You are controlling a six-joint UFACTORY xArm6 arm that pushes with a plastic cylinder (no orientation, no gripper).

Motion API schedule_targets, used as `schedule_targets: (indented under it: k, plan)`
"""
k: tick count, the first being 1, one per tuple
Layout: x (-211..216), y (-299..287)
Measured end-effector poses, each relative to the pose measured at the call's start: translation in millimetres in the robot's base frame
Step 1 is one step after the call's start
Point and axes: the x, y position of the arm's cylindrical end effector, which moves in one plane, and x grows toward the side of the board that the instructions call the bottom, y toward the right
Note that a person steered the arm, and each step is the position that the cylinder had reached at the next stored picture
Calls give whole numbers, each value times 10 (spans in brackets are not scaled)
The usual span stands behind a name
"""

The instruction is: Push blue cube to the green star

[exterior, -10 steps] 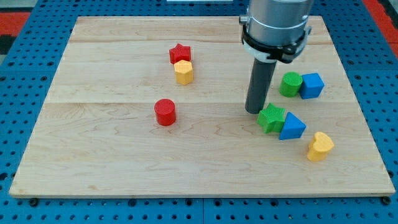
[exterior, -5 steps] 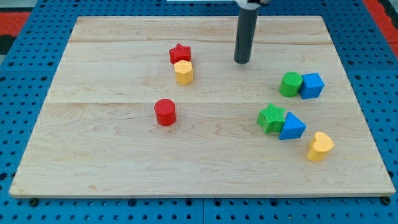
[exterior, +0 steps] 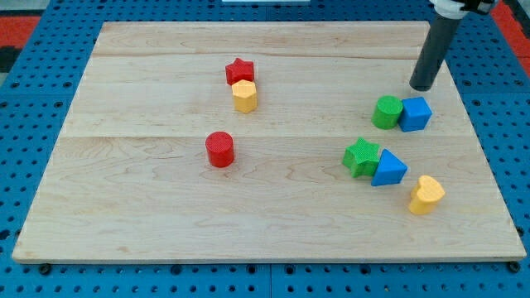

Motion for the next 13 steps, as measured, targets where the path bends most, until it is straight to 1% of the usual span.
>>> schedule_targets:
  k: [2, 3, 4, 5, 6, 7, 8, 11, 13]
  plan:
    - [187, -120]
    - [350, 127]
    - [454, 90]
    - [333, -122]
    - [178, -141]
    - [501, -228]
    - [698, -257]
    - [713, -280]
    - [575, -171]
